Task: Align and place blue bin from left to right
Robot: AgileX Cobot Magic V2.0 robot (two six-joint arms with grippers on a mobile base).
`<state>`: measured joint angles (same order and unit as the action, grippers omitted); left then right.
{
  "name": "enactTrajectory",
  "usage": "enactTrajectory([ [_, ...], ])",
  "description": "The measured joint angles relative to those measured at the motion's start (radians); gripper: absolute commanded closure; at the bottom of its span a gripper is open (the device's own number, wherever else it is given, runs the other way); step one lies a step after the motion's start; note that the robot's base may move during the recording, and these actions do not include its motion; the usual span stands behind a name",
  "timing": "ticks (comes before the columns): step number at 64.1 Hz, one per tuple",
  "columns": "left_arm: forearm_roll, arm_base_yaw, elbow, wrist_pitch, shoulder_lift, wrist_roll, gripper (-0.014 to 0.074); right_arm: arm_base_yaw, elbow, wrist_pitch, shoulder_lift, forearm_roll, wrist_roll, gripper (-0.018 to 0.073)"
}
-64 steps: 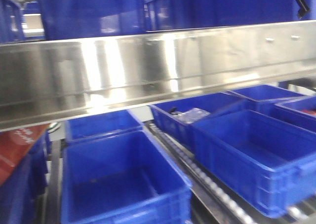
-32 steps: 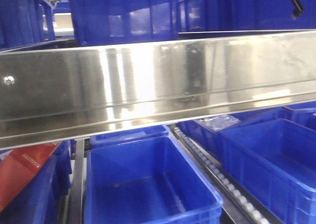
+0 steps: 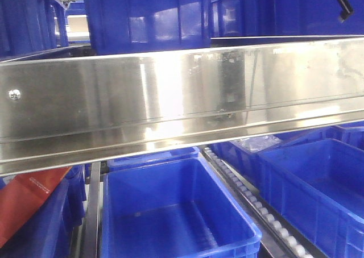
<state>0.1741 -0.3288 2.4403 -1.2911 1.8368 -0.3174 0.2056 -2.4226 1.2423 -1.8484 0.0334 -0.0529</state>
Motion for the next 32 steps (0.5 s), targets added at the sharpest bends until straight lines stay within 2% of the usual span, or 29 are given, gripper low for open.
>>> enactTrajectory([
  [32,0.0,0.0,0.0,0.0,0.0,0.0,0.0613,0.0,0.0,0.0,0.0,0.0,0.0,0.0628],
])
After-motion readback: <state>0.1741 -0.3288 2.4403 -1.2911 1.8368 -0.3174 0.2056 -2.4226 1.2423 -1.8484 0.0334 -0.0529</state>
